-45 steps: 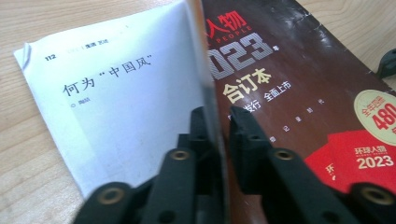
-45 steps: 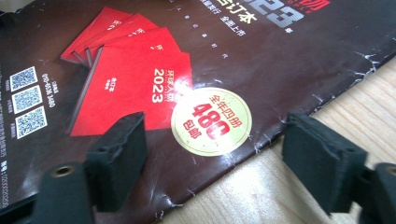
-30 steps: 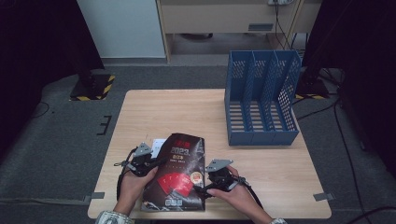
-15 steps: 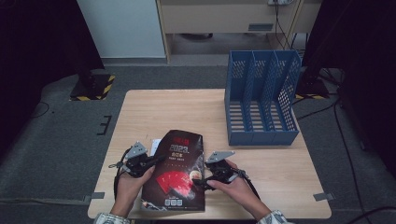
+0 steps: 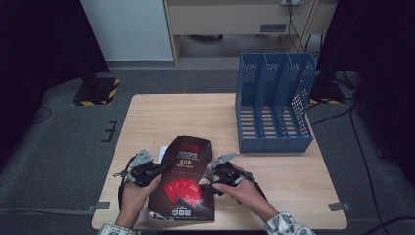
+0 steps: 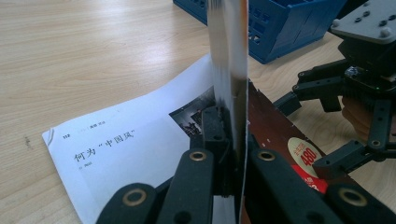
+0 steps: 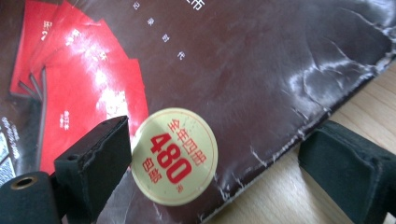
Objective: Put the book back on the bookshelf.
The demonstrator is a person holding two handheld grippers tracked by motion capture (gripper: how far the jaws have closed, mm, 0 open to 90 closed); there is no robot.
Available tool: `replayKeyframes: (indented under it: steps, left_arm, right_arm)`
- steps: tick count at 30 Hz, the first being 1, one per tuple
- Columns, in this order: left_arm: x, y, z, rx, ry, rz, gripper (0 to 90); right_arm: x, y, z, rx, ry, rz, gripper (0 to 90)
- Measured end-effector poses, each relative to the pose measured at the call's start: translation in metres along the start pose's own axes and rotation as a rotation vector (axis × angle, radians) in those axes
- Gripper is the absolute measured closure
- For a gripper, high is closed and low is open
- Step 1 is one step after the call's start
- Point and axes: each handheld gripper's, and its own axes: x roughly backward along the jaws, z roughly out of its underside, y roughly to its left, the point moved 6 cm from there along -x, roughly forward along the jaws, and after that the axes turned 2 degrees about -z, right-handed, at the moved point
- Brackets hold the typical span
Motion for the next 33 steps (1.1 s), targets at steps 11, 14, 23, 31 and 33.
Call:
replayKeyframes:
  steps: [11, 14, 23, 31, 33]
  left_arm:
    - [-0.008, 0.024, 0.020, -0.027, 0.126, -0.203, 58.9]
    - [-0.007, 0.030, 0.023, -0.039, 0.140, -0.249, 50.7]
    - [-0.007, 0.041, 0.032, -0.065, 0.193, -0.289, 46.0]
    - [-0.011, 0.047, 0.046, -0.060, 0.291, -0.275, 48.0]
    - [-0.013, 0.047, 0.049, -0.039, 0.299, -0.254, 48.9]
  right_arm:
    - [-0.002, 0.000, -0.001, 0.006, -0.001, 0.004, 10.3]
    - [-0.002, 0.001, -0.001, 0.006, -0.002, 0.004, 10.3]
    - [-0.002, 0.000, 0.000, 0.023, -0.012, 0.006, 10.2]
    - [-0.001, -0.001, 0.000, 0.020, -0.009, -0.005, 11.1]
    - [-0.001, -0.002, 0.000, 0.015, -0.011, -0.002, 12.6]
